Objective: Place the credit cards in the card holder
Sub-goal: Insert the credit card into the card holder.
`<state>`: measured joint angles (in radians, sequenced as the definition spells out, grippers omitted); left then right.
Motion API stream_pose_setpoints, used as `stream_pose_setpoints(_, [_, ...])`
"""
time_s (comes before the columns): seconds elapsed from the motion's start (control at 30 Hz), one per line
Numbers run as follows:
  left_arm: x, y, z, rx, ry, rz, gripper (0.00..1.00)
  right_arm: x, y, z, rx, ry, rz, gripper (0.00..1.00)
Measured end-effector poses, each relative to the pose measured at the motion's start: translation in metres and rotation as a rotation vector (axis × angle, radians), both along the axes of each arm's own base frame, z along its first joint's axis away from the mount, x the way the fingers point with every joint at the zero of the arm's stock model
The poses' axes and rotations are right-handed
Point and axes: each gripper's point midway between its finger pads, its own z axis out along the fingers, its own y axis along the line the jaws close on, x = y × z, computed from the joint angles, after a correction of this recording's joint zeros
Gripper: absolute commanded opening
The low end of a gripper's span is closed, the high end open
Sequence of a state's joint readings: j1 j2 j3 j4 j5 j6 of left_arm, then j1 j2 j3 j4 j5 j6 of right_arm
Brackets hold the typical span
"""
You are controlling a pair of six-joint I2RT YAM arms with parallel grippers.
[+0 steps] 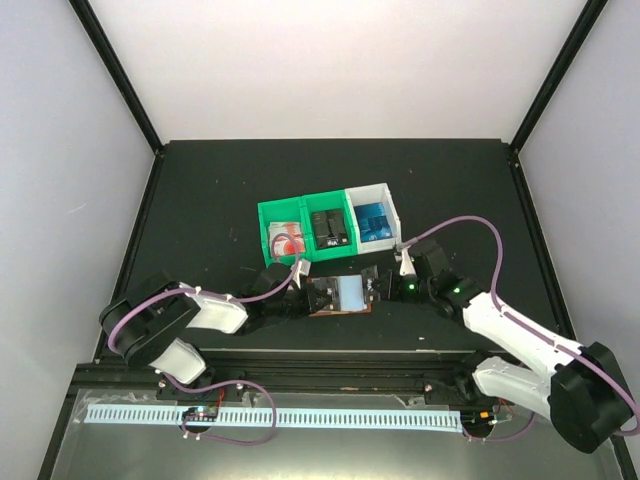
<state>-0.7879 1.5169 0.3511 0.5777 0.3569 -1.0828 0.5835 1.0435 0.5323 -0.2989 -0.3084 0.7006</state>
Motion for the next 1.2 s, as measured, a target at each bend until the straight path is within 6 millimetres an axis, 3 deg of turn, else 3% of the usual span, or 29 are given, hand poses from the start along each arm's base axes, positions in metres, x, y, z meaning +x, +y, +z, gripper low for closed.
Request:
stream_pose_setpoints(0.2, [0.003,0.0,0.0,0.008,-0.004,0.01,0.02,-0.005,0.012,-0.004,0.054,0.022,0.053,0.01])
stream_pose_setpoints(0.43, [0.01,-0.007,-0.005,0.012,-0.004,0.007,0.01,-0.002,0.018,-0.024,0.034,0.075,0.058,0.01])
stream_pose_setpoints(0.7, [0.011,-0.007,-0.009,0.014,-0.002,0.009,0.02,0.003,0.02,-0.037,0.008,0.085,0.039,0.01])
stream_pose_setpoints(1.2, [0.003,0.002,0.003,0.006,-0.014,0.018,0.02,0.009,0.012,-0.057,-0.112,0.068,-0.036,0.01])
